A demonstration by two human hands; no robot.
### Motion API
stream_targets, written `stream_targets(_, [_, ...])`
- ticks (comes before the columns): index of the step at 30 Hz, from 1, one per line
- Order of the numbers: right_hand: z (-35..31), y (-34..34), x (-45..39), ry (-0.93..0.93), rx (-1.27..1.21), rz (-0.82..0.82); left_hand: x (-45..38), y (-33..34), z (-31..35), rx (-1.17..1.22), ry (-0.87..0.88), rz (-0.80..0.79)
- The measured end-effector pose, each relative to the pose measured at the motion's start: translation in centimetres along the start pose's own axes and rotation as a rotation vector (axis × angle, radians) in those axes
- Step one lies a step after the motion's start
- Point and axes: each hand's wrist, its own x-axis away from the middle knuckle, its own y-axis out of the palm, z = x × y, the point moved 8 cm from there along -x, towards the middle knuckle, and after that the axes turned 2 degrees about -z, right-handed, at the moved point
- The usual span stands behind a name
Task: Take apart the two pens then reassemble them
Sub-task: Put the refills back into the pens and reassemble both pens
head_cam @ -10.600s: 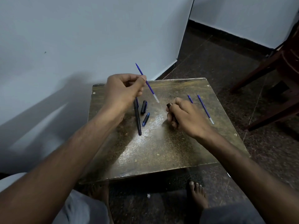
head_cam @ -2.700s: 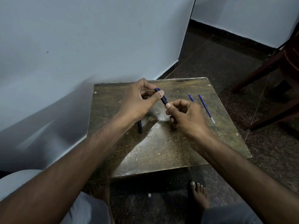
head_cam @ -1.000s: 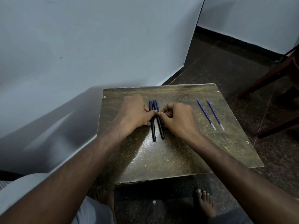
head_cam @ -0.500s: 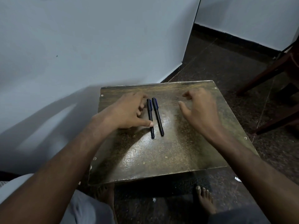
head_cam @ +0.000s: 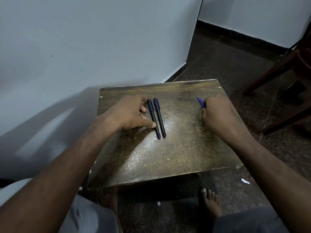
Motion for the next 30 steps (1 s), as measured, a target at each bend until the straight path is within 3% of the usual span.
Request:
stream_targets(21, [0.1, 0.1, -1.0, 0.004, -0.133, -0.023, -0.2, 0.1, 0.1, -0.092, -0.026, 0.023])
stream_targets(25, [-0.9, -1.2, -0.3, -0.062, -0.185, 0.090, 0.3, -0.6, 0.5, -0.248, 0.025, 0.180])
stream_targets(30, [-2.7, -1.8, 0.6, -0.163, -0.272, 0.112, 2.0, -0.3, 1.8, -0.376, 0.084, 0.317])
